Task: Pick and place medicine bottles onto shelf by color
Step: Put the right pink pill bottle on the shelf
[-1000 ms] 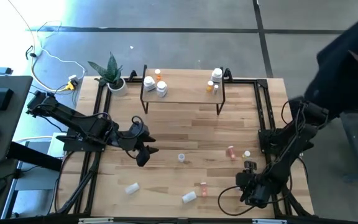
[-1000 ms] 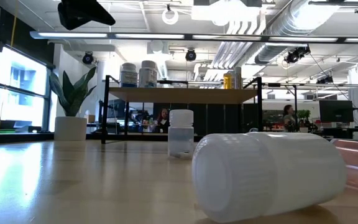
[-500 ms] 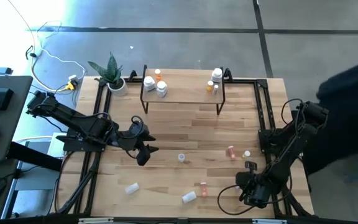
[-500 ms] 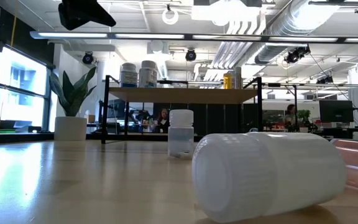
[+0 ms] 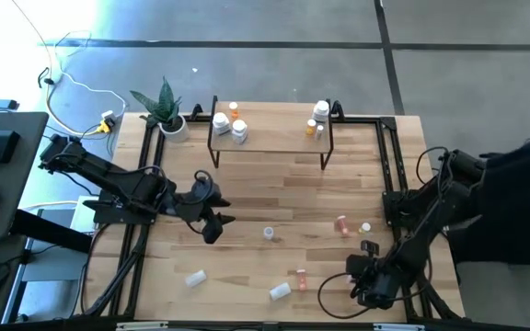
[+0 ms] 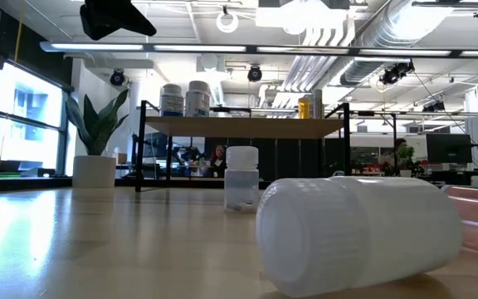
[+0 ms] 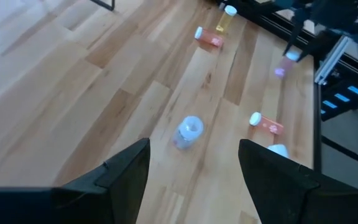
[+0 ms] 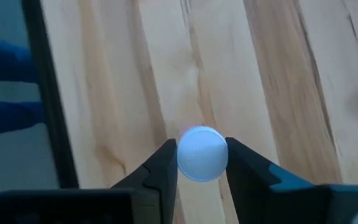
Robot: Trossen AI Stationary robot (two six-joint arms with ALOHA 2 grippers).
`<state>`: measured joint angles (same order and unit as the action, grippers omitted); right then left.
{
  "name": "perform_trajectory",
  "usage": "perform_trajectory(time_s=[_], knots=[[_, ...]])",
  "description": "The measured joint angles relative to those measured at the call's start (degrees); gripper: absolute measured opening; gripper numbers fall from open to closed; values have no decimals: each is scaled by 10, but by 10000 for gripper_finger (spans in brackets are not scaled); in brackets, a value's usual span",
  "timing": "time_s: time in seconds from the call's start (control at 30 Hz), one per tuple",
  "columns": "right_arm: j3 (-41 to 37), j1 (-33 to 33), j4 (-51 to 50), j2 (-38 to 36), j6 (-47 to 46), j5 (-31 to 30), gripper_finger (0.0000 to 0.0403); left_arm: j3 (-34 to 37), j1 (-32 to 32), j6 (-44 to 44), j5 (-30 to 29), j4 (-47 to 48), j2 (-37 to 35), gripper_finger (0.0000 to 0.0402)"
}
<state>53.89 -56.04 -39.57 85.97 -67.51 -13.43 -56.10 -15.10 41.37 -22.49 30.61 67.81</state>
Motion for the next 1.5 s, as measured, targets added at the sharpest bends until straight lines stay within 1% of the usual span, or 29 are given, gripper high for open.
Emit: perform_trajectory(time_s=[0.17, 0.33, 0.5, 0.63, 0.7, 1.0, 1.2, 1.5], knots=[[30, 32, -14, 0, 10, 1, 100, 0, 15, -37, -9, 0, 0, 236], [59, 80, -22, 0, 22, 3, 99, 0, 35, -77, -9, 0, 0, 236], [96, 145, -35, 0, 57, 7, 99, 0, 55, -121, -9, 0, 0, 236], [126, 206, -53, 0, 82, 30, 99, 0, 73, -151, -9, 0, 0, 236], [142, 237, -60, 0, 100, 30, 99, 0, 83, -164, -9, 0, 0, 236], [233, 378, -93, 0, 203, 30, 99, 0, 134, -242, -9, 0, 0, 236], [294, 475, -95, 0, 283, 28, 99, 0, 166, -295, -9, 0, 0, 236], [355, 617, -99, 0, 419, 26, 99, 0, 215, -326, -8, 0, 0, 236]])
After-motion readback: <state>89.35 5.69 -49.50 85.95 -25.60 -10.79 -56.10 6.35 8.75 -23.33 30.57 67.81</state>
